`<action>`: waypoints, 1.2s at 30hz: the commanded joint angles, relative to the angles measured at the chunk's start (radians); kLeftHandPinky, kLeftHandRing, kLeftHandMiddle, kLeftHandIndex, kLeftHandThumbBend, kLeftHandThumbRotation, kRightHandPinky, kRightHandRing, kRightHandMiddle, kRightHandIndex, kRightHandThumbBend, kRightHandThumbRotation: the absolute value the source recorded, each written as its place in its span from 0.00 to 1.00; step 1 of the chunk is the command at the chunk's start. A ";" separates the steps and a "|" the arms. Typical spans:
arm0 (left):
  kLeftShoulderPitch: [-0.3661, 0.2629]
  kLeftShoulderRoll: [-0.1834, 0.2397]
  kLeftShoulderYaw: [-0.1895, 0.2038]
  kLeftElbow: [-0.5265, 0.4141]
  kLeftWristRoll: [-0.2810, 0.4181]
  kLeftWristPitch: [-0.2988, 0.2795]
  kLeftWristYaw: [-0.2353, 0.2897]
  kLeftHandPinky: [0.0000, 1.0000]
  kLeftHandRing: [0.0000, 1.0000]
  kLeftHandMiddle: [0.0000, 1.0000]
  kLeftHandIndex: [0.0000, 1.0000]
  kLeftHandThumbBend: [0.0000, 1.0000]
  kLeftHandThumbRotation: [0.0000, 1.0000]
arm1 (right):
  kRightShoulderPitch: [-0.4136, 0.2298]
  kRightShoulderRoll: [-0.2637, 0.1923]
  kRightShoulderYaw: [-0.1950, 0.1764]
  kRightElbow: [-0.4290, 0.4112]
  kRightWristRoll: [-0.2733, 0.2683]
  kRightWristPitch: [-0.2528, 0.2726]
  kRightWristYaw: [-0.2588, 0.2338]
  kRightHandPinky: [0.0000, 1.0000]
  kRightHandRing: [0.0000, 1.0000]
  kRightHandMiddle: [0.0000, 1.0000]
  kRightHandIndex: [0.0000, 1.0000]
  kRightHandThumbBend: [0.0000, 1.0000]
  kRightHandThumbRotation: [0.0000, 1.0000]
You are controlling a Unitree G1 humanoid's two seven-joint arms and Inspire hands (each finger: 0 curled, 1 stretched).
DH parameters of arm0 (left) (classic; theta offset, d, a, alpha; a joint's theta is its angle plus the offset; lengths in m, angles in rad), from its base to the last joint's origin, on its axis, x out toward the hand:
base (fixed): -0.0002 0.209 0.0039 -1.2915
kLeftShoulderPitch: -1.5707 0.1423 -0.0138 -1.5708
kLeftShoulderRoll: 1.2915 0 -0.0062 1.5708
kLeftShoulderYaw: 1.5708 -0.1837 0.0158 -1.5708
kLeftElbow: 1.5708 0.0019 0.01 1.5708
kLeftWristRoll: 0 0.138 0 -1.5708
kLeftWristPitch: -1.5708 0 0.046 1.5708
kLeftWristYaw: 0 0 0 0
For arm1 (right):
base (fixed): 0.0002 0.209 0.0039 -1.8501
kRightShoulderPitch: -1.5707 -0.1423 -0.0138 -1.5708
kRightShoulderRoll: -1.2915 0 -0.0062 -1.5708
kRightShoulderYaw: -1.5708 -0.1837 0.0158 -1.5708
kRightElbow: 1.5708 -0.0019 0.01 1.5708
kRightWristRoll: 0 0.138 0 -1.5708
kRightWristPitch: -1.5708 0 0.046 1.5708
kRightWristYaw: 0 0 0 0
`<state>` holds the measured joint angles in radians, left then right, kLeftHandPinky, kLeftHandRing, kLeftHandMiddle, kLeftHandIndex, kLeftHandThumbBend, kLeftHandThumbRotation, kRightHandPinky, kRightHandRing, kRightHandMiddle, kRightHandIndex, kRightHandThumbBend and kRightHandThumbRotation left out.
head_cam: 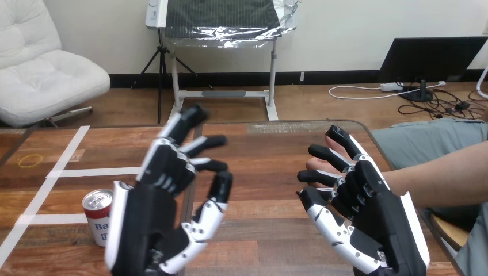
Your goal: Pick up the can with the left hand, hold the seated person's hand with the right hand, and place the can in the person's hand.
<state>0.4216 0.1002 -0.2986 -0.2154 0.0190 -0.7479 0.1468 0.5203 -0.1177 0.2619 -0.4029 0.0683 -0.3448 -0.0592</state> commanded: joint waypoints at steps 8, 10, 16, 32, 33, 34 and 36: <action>-0.050 -0.058 0.034 -0.118 -0.031 -0.018 -0.004 0.61 0.78 0.88 0.88 0.40 0.12 | -0.059 0.053 -0.016 0.001 0.000 -0.027 0.002 0.54 0.67 0.82 0.89 0.45 0.00; -0.051 -0.056 0.036 -0.122 -0.036 -0.016 -0.008 0.61 0.78 0.88 0.87 0.40 0.11 | -0.060 0.054 -0.015 0.001 0.001 -0.026 0.002 0.54 0.67 0.82 0.89 0.45 0.00; -0.050 -0.050 0.026 -0.135 -0.067 -0.011 -0.028 0.61 0.77 0.86 0.87 0.40 0.08 | -0.064 0.054 -0.016 0.003 -0.002 -0.025 0.001 0.55 0.68 0.82 0.89 0.45 0.00; -0.052 -0.067 0.030 -0.097 -0.047 -0.011 -0.040 0.58 0.72 0.85 0.87 0.38 0.05 | -0.077 0.054 -0.022 0.009 -0.010 -0.032 -0.002 0.54 0.67 0.83 0.89 0.46 0.00; -0.052 -0.068 0.030 -0.095 -0.047 -0.011 -0.040 0.58 0.72 0.85 0.87 0.38 0.05 | -0.077 0.054 -0.023 0.009 -0.011 -0.031 -0.002 0.54 0.67 0.83 0.89 0.46 0.00; -0.052 -0.071 0.034 -0.089 -0.037 -0.016 -0.037 0.58 0.72 0.85 0.87 0.38 0.04 | -0.077 0.054 -0.023 0.007 -0.012 -0.030 -0.004 0.54 0.67 0.83 0.89 0.46 0.00; -0.054 -0.075 0.039 -0.081 -0.024 -0.022 -0.032 0.58 0.72 0.85 0.87 0.37 0.03 | -0.077 0.054 -0.025 0.006 -0.014 -0.027 -0.005 0.54 0.67 0.82 0.89 0.46 0.00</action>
<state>0.4171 0.0971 -0.2708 -0.3147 -0.0265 -0.7498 0.1094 0.5037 -0.1144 0.2561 -0.3855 0.0668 -0.3457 -0.0599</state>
